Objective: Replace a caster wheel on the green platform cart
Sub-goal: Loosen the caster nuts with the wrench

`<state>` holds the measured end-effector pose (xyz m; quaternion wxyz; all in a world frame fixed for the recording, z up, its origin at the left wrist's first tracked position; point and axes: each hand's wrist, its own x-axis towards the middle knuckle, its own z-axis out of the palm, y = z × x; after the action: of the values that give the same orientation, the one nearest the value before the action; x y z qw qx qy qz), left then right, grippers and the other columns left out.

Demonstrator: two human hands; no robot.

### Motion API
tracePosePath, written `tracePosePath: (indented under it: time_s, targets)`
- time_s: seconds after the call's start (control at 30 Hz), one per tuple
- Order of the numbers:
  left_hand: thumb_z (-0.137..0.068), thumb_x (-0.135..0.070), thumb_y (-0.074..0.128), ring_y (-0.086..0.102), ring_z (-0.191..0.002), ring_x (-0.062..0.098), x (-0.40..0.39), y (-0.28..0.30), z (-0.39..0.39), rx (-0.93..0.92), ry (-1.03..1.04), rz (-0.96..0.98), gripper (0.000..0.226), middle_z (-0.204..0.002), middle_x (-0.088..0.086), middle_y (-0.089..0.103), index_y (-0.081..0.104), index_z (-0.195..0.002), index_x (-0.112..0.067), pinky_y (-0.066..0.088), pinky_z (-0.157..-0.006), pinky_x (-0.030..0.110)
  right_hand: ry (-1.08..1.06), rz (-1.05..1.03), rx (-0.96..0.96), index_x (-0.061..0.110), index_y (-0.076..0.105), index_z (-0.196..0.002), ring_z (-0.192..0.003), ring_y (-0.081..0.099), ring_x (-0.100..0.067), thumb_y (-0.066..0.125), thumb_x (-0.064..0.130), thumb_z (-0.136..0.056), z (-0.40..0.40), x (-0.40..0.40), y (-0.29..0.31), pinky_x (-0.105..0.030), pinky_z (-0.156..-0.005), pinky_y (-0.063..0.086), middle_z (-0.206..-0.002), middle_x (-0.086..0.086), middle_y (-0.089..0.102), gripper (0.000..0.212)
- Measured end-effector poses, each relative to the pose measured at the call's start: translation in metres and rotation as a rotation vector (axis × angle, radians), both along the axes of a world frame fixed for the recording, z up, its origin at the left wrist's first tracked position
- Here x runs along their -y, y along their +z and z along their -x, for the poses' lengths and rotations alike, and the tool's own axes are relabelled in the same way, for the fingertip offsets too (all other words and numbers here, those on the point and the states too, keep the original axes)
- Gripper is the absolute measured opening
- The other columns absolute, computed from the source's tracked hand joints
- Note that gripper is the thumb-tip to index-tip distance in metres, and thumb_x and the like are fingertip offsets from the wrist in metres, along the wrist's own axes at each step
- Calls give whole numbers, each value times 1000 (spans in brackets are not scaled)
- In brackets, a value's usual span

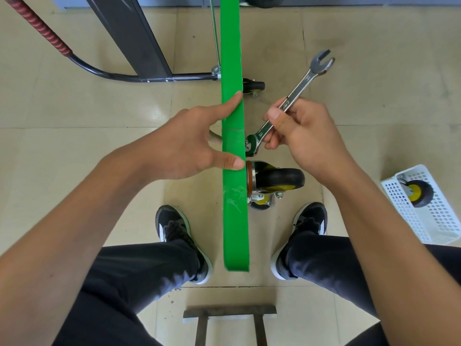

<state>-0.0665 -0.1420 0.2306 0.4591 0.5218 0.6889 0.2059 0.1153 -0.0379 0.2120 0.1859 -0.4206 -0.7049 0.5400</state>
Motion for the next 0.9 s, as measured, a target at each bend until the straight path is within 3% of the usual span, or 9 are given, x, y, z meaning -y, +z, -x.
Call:
tracePosePath:
  time_s: [0.9]
  targets:
    - [-62,-44,80,60,-116,10,1,4,-2,27,23,0,114,-154,-23,36,15,-156,-45,51,-103,37,44,18,39,21,63,-90,-64,69,-20,54,25,-103,7,-16,14,-55,-86,57,-64,-1,69,17]
